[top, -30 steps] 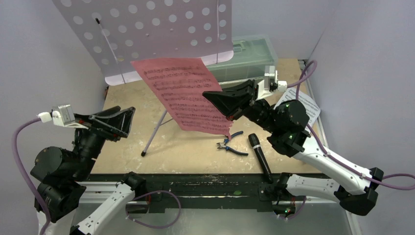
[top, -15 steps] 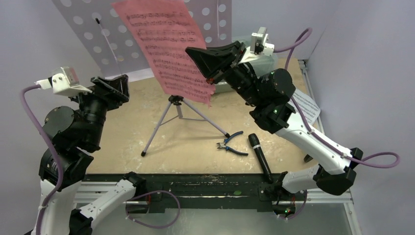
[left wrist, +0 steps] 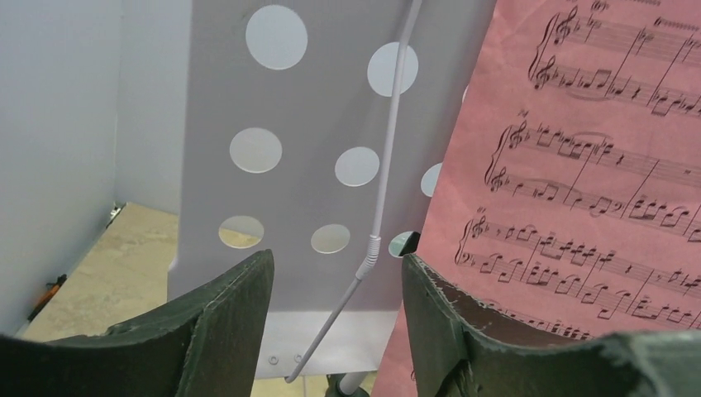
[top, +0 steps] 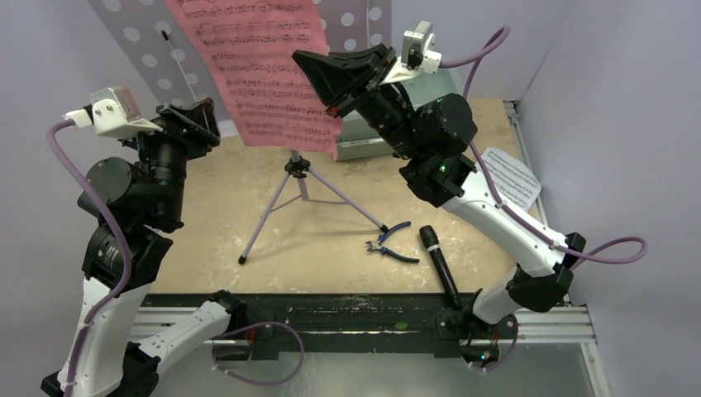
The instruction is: Set up the instrument practice props
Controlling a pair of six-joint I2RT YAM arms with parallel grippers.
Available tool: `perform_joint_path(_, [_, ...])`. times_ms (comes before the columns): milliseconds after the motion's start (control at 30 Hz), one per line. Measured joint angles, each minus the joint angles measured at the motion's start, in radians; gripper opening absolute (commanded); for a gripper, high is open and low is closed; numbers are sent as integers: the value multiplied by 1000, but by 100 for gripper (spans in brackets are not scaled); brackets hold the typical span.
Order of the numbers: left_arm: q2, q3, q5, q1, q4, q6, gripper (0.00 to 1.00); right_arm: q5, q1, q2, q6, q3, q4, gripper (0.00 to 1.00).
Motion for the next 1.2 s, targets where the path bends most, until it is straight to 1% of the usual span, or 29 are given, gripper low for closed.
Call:
perform_joint_path(200, [13,-3,-10,0,69,38,46,4,0,53,-32,89,8,0])
perform_joint_path(433, [42,-3,-23,0,100,71,42,14,0,123,-70,170,10,0])
perform_joint_path(500, [53,-3,-22,0,105,75,42,19,0,134,-80,171,11,0])
perform_joint_path(800, [61,-21,-22,0,156,116,31,21,0,163,-120,190,13,0])
perform_joint_path(933, [61,-23,-21,0,179,132,24,22,0,163,-132,190,23,0])
perform_joint_path(1200, [33,-88,-6,0,256,177,14,41,0,163,-154,190,43,0])
